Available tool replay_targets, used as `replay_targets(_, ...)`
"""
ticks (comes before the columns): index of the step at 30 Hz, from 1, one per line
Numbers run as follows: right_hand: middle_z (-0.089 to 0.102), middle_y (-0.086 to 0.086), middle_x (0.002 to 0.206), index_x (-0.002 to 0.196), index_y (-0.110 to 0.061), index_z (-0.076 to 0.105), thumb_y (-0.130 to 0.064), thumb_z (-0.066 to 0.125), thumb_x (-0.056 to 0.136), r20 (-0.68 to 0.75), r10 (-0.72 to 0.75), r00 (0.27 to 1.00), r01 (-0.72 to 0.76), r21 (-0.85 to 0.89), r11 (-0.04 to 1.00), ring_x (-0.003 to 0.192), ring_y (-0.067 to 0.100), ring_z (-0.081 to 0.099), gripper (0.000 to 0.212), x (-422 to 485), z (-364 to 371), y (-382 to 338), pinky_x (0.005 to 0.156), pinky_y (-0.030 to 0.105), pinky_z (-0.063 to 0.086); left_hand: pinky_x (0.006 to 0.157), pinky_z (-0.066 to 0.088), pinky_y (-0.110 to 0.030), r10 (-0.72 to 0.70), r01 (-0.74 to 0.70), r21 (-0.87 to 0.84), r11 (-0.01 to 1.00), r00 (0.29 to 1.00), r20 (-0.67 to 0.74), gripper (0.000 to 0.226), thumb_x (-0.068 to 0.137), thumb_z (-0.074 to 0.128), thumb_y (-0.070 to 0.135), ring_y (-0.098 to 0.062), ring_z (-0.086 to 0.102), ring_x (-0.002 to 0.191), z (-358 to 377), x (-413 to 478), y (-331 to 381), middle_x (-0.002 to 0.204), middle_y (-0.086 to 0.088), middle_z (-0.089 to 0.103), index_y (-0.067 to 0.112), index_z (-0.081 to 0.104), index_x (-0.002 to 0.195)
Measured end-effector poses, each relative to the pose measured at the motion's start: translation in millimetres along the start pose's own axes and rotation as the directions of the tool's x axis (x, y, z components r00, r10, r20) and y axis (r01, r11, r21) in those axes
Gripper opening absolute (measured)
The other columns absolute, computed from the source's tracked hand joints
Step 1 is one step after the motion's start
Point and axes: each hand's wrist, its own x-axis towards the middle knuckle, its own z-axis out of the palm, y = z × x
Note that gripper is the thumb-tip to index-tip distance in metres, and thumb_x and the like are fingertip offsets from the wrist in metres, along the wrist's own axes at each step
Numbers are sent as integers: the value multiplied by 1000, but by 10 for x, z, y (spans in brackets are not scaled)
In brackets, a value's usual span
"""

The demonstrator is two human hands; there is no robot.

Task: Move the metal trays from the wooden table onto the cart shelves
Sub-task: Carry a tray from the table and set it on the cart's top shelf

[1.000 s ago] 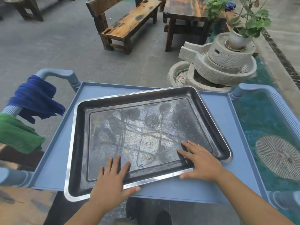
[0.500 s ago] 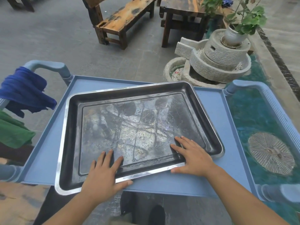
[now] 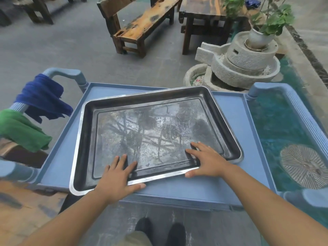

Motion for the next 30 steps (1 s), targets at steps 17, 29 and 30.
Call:
replay_targets(17,39,4,153,151,-23,32,-52,70,81,82,266,961,-278,230,933,134,21,44,85,-190,-323,-578,106,31,35,81,45,-37,-61,61,89,994,998,-6,40,95,43,49,-28,59,107,-653,469,175,121,-7,60,17,56,117)
replay_targets(29,68,-4,106,132,-25,54,-48,54,89,-397,268,877,-240,120,963,99,17,62,49,-306,-1175,-635,83,34,51,80,53,-35,126,-132,3,991,938,-324,31,93,48,41,-25,64,95,-1659,790,382,108,-4,67,19,63,109)
replay_targets(30,67,-6,102,131,-25,55,-48,54,89,-428,279,860,-239,146,960,97,16,62,48,-342,-1193,-618,82,34,51,83,54,-35,136,-148,-9,989,931,-338,32,93,49,41,-24,64,96,-1710,808,435,110,-3,67,19,62,112)
